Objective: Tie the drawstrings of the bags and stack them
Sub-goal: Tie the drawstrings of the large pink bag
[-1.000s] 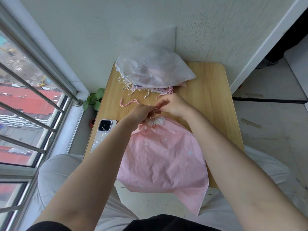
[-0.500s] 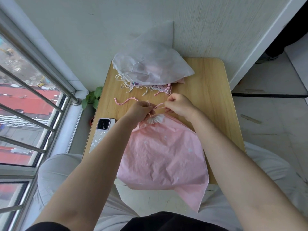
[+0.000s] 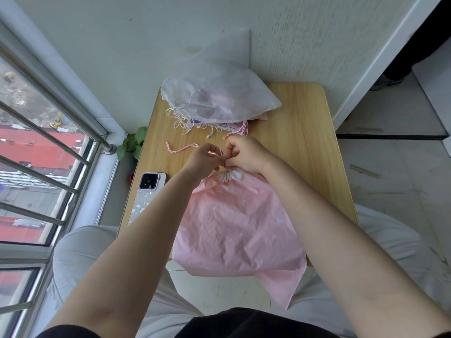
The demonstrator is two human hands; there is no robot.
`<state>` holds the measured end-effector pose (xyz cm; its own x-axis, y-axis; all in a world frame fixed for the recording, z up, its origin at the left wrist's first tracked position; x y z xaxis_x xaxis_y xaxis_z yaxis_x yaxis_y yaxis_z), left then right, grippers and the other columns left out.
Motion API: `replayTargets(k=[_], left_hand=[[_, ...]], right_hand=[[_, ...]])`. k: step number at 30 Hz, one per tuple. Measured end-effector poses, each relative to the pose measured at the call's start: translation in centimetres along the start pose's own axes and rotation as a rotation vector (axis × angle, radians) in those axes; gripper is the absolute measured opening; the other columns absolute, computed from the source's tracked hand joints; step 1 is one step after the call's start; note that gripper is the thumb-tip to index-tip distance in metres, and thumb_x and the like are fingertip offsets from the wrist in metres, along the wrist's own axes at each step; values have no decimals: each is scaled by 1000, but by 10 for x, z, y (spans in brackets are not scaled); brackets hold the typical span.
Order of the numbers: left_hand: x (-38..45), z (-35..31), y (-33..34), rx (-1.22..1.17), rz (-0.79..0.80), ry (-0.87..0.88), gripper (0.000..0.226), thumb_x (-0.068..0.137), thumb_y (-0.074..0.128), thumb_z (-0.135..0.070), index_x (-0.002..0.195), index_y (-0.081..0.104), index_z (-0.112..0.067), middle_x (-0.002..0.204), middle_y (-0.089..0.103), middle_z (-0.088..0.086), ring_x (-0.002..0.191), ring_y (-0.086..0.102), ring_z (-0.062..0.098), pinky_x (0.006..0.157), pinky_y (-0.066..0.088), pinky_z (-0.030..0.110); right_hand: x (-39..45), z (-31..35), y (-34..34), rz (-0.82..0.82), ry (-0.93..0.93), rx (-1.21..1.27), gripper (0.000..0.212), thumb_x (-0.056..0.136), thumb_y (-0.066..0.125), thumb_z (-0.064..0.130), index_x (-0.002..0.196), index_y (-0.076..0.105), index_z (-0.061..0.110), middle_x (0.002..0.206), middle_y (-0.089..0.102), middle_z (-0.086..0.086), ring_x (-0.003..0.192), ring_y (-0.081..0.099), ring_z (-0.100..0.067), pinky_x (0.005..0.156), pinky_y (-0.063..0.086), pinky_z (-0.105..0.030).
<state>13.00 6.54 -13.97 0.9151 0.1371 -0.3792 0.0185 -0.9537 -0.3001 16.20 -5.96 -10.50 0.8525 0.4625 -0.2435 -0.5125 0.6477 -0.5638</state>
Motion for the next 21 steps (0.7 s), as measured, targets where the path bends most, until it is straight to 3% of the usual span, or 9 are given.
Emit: replayTargets(k=[3, 5, 12, 15, 17, 21], left_hand=[[-2, 1, 1, -15, -22, -26, 17, 86, 73, -9, 93, 58, -7, 68, 61, 4, 49, 56, 8, 41, 37, 12], [-4, 2, -2, -33, -62, -49, 14, 84, 74, -10, 86, 61, -6, 65, 63, 4, 44, 56, 4, 40, 37, 11], [-6, 4, -12, 54, -103, -118, 21, 85, 73, -24, 76, 74, -5, 66, 70, 2, 43, 50, 2, 41, 35, 11], [-7, 1, -10, 145, -56, -138, 17, 81, 71, -22, 72, 73, -7, 70, 67, 7, 51, 47, 11, 49, 37, 20], [-8, -2, -6, 203, -16, -122, 10, 77, 77, -21, 72, 73, -13, 63, 61, 2, 56, 48, 12, 56, 40, 24], [-9, -9, -3, 331, -10, -70, 6, 78, 78, -25, 77, 74, -20, 65, 64, 0, 67, 56, 16, 64, 44, 27]], right_hand=[[0, -1, -1, -14, 9, -43, 25, 72, 75, -4, 76, 58, 14, 73, 68, -5, 71, 69, -22, 69, 58, -34], [0, -2, -1, -37, 13, -32, 24, 71, 75, -5, 76, 59, 13, 73, 70, -9, 70, 71, -23, 70, 60, -38], [-3, 2, -3, -138, -21, -91, 17, 76, 73, 1, 77, 63, 15, 73, 69, -6, 67, 65, -19, 65, 51, -29], [-2, 1, -5, -162, -30, -132, 13, 77, 75, 6, 79, 67, 15, 75, 67, -3, 73, 65, -21, 68, 54, -32], [-3, 3, -5, -169, -44, -166, 11, 78, 74, 5, 82, 70, 14, 76, 66, -1, 75, 64, -20, 71, 55, -32], [-3, 13, -4, -141, -111, -324, 12, 84, 70, 8, 95, 74, 11, 93, 69, -5, 87, 65, -21, 78, 52, -29]])
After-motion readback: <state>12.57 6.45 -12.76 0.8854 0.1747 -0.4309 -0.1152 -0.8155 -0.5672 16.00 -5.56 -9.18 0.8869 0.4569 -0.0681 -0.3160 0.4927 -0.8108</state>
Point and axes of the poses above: each hand's wrist, its own x-axis towards the middle knuckle, its own y-axis out of the palm, z = x × y, the point moved 8 cm from there along x, towards the middle knuckle
